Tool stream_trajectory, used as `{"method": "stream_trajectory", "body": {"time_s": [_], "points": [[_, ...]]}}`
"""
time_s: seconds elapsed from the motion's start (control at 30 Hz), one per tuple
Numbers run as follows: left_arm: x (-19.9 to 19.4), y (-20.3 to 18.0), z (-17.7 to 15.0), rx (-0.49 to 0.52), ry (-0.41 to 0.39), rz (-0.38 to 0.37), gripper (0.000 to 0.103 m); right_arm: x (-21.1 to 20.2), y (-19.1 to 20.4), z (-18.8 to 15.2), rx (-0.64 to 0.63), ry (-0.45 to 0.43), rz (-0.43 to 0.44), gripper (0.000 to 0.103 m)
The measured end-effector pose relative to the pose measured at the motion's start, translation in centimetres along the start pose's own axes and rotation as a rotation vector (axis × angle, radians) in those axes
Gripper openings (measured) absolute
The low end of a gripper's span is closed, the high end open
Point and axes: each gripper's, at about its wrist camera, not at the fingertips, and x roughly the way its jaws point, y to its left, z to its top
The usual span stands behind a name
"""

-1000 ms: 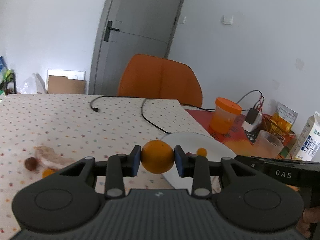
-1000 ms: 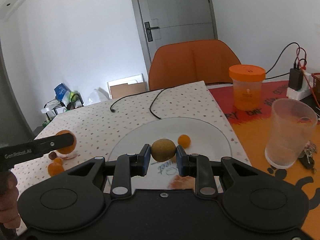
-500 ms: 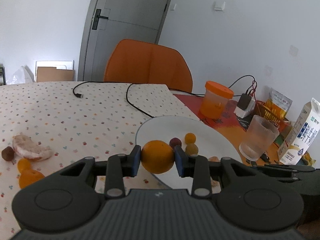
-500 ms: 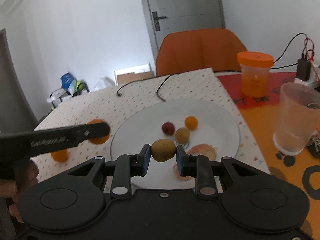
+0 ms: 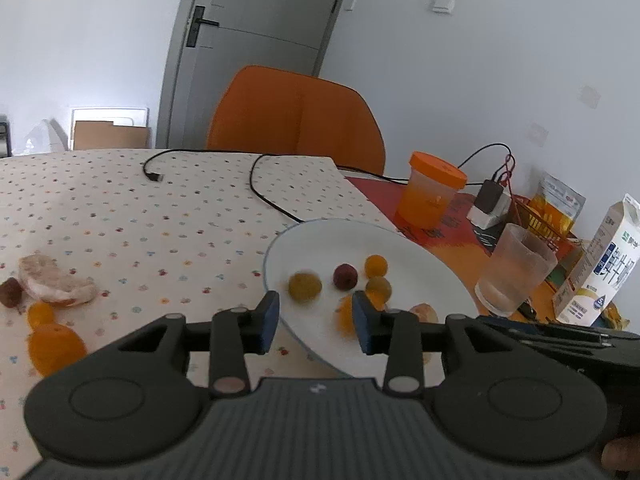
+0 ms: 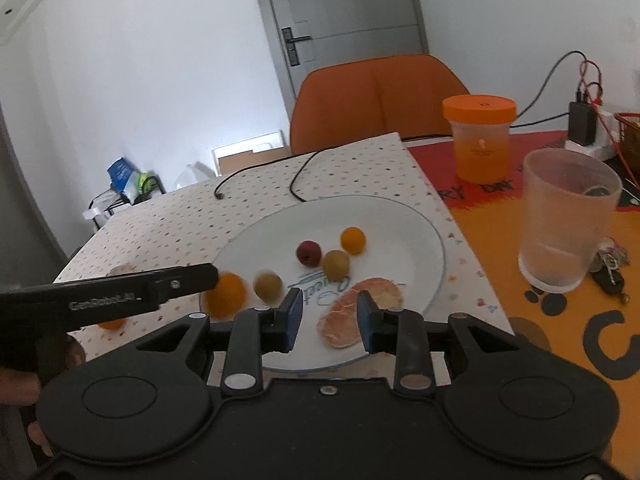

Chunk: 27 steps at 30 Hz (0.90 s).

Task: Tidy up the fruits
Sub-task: 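Carry the orange and olive-green fruit over the white plate and open both tools, then move both tools back toward the remaining fruits on the tablecloth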

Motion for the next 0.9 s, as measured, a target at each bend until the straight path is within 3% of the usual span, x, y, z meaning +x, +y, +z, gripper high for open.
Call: {"method": "stream_trajectory", "body": {"time_s": [0.1,0.27,0.4,0.63,0.9], "points": [[-0.7,0.6,0.1,-0.007,-0.007,0.015,0.042,0.0,0.3,-0.1,-0.011,0.001,-0.005,0.034],[-2.0,2.1,0.4,-0.029,-0.027,0.053,0.061,-0.6,0.5,-0.3,-0.052,-0.024,-0.030,0.056],[-3.0,3.4,0.8,-0.064,-0.056,0.107,0.073,-1.1,0.0,-0.1,-0.036,-0.026,-0.041,0.059],[-5.0,5.0,0.7,-0.101,-0.089,0.176,0.091,-1.8,-0.4,0.4,0.045,-0.061,-0.006,0.097],[-8.1,7.2,0.3,-0.091,-0.123,0.216,0.096,-1.6,1.8,0.3,0.036,-0.055,0.031,0.103]]}}
